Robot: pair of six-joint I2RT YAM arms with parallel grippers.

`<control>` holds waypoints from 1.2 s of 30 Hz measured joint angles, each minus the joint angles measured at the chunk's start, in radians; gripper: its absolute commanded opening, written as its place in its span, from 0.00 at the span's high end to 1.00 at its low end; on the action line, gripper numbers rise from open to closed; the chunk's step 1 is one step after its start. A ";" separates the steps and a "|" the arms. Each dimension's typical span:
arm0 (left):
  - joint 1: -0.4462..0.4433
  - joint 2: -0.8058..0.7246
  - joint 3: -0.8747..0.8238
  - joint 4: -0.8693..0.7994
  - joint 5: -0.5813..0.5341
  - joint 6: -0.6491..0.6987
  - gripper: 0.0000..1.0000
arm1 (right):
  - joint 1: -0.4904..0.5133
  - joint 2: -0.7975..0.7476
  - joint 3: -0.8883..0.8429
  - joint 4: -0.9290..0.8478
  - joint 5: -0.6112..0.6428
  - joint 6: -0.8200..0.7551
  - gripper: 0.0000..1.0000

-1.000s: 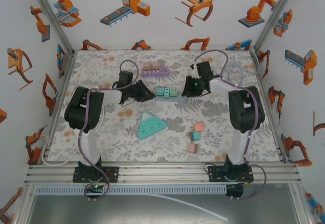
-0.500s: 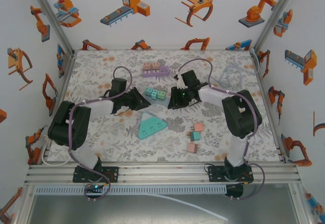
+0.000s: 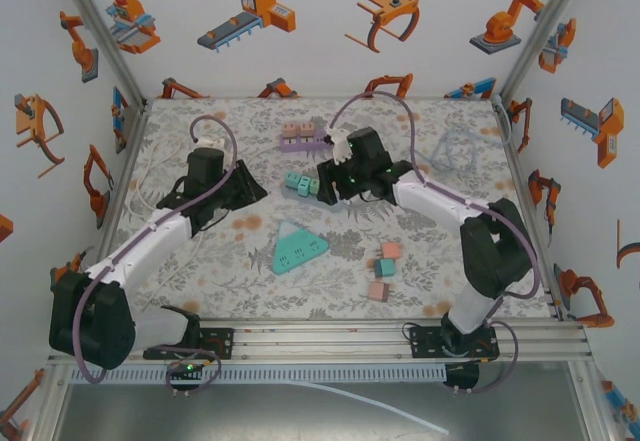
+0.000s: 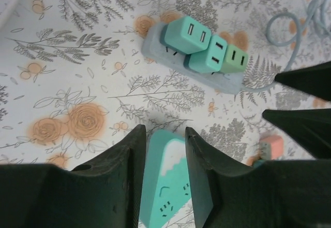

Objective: Pull the plug off the socket

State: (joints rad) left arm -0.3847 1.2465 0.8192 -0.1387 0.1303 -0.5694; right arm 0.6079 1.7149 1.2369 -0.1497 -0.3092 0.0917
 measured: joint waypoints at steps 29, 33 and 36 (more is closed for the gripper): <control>0.001 0.183 0.199 -0.130 0.054 0.112 0.25 | 0.040 0.329 0.290 -0.231 -0.066 -0.637 0.73; 0.002 0.252 0.230 -0.115 0.065 0.091 0.29 | 0.043 0.328 0.287 -0.241 -0.111 -0.671 0.73; 0.002 0.314 0.252 -0.079 0.078 0.087 0.34 | 0.045 0.328 0.286 -0.250 -0.130 -0.684 0.73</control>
State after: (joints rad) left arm -0.3828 1.5600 1.0710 -0.2173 0.2081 -0.4828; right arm 0.6525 2.0434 1.5234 -0.4000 -0.4389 -0.5926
